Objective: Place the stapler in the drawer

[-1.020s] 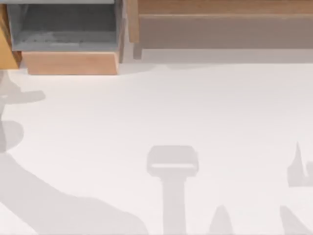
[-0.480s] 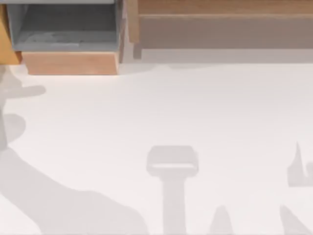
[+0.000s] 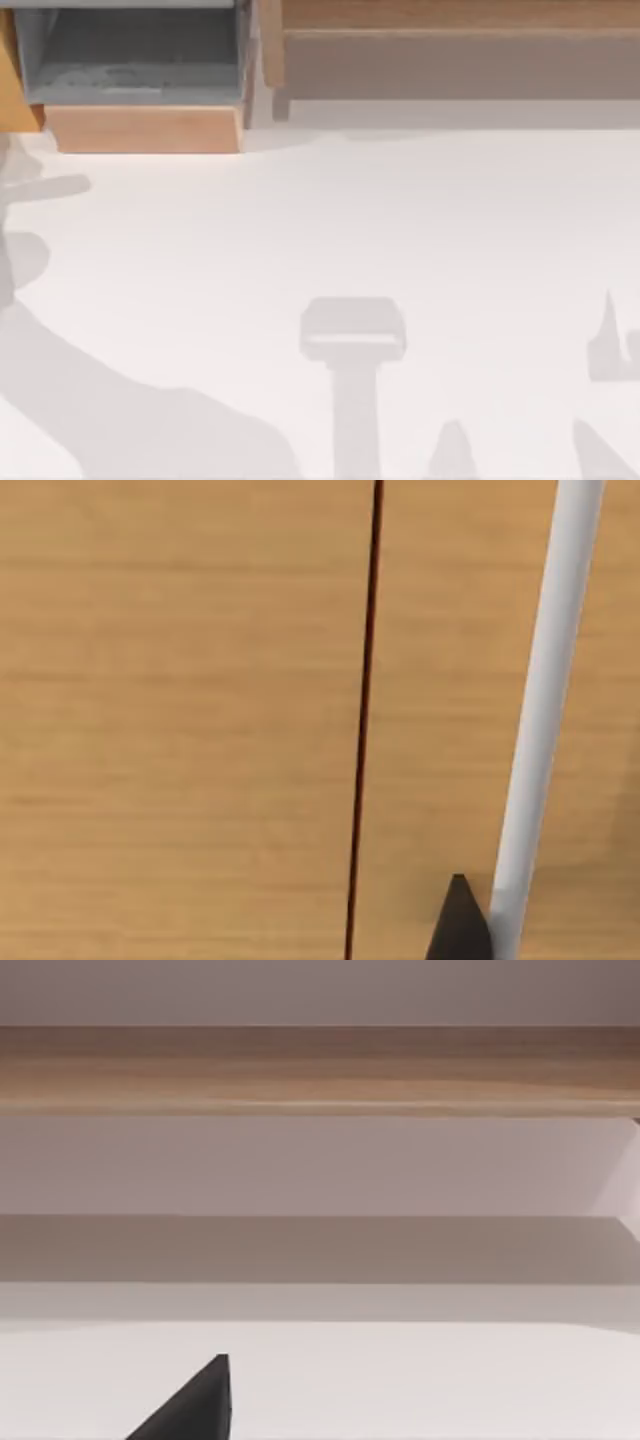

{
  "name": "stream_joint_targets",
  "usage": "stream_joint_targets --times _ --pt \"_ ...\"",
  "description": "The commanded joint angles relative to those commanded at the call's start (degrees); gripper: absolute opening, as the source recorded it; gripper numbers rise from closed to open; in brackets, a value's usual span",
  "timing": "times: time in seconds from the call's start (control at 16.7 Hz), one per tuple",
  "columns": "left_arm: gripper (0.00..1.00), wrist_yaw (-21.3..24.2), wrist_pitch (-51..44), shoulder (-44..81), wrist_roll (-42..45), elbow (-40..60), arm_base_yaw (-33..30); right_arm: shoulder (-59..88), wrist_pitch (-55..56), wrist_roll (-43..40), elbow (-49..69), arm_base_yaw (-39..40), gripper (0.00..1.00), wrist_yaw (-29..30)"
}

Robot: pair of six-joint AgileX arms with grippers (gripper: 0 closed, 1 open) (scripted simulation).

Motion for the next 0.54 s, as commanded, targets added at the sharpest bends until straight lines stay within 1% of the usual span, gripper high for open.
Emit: stream_joint_targets --times 0.18,0.24,0.54 --pt "0.98 0.0 0.0 0.0 0.0 0.0 0.0 0.0 0.0 0.0 0.0 0.0 1.00 0.0" --pt "1.00 0.0 0.0 0.0 0.0 0.0 0.0 0.0 0.0 0.0 0.0 0.0 1.00 0.0" --pt "1.00 0.0 0.0 0.0 0.0 0.0 0.0 0.0 0.0 0.0 0.0 0.0 1.00 0.0"
